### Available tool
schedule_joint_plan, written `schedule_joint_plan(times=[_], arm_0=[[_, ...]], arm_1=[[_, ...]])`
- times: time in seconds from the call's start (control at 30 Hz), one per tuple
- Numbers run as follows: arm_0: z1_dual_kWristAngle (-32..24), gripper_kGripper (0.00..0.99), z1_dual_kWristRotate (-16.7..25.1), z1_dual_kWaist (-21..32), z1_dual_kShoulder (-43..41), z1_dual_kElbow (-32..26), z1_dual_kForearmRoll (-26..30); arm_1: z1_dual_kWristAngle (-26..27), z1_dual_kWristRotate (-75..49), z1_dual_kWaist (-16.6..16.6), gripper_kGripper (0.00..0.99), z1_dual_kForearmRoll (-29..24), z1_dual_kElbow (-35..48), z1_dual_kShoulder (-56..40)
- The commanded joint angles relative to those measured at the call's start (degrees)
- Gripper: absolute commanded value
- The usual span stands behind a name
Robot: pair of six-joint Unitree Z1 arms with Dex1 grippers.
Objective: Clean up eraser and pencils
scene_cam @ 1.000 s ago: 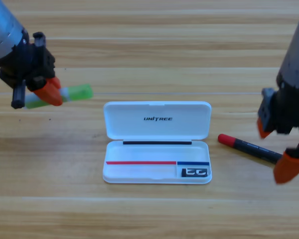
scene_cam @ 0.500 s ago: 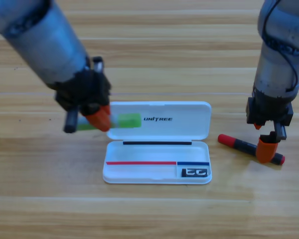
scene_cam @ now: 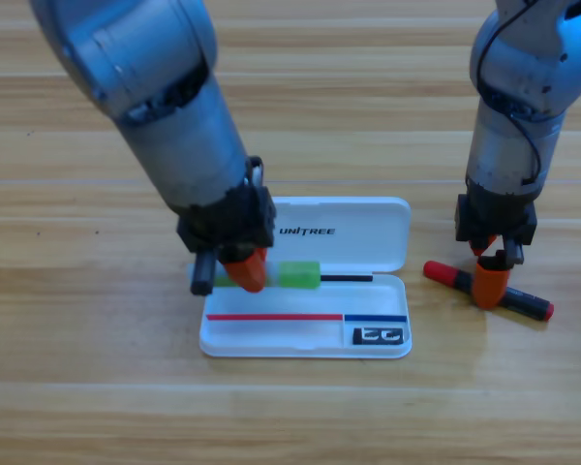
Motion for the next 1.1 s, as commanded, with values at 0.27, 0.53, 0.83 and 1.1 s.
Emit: schedule_joint_plan(times=[0.27, 0.53, 0.83, 1.1], arm_0=[[0.8, 0.078, -1.4, -1.9, 7.9, 1.4, -4.3], [0.8, 0.078, -1.8, -2.0, 8.6, 2.4, -5.6], [0.6, 0.078, -1.8, -2.0, 8.7, 3.6, -6.6], [0.4, 0.08, -1.8, -2.0, 9.0, 3.6, -6.7]], arm_1=[[1.7, -1.1, -1.4, 0.0, -1.2, -0.6, 5.6], [1.5, -1.1, -1.4, 0.0, -1.2, 0.6, 5.5], [1.2, -1.1, -1.4, 0.0, -1.2, 2.6, 1.0], [1.5, -2.3, -1.3, 0.0, 3.4, 6.7, -12.4]])
